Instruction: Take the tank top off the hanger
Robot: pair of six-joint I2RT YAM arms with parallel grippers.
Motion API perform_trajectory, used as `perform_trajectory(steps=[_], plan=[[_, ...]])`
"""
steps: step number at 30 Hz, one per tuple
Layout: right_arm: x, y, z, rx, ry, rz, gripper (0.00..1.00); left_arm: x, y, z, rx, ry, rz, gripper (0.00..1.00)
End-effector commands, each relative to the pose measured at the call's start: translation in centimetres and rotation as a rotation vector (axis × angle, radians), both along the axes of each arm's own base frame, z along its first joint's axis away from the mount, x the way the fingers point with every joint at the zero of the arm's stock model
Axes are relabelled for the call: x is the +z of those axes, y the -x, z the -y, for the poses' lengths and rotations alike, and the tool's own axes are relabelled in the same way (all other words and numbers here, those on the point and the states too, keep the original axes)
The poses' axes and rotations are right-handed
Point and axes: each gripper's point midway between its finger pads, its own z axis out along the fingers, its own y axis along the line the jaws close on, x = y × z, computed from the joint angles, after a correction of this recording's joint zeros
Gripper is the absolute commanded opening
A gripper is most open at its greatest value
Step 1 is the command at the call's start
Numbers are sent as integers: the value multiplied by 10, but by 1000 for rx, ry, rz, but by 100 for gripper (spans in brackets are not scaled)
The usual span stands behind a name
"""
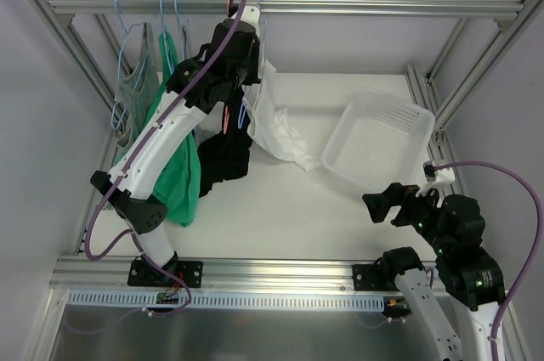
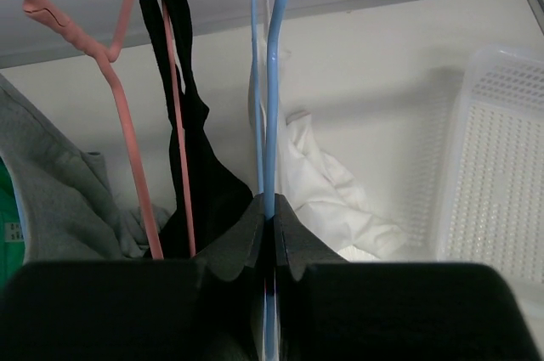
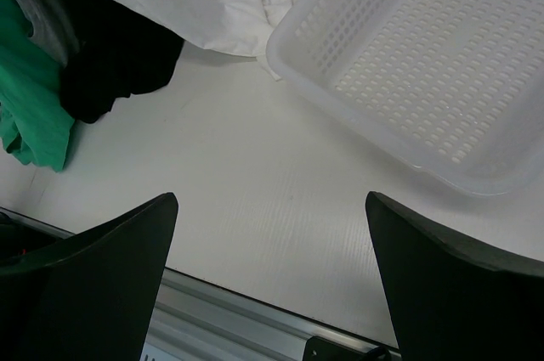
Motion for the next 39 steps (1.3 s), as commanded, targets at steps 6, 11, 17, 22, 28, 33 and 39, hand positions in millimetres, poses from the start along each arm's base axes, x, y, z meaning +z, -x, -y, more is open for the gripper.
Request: perform_trajectory(steps=[6, 11, 17, 22, 28, 33, 39], plan=[[5, -1, -4, 12, -26, 13, 99, 73, 20, -5, -1, 204, 136, 0], [2, -3, -6, 17, -26, 7, 100, 82, 29, 5, -60, 278, 145, 0], [2, -4, -8, 22, -35, 5, 99, 89, 32, 9, -79, 318, 160, 0], [1, -4, -7, 23, -32, 6, 99, 92, 36, 9, -81, 349, 158, 0], [4, -6, -9, 32, -27, 17, 100, 91, 63, 11, -167, 405, 127, 0], [18, -18, -19, 70, -65, 70, 100, 96, 97, -2, -221, 456, 151, 0], [29, -43, -40, 140, -113, 70, 99, 93, 112, -7, -269, 476, 195, 0]])
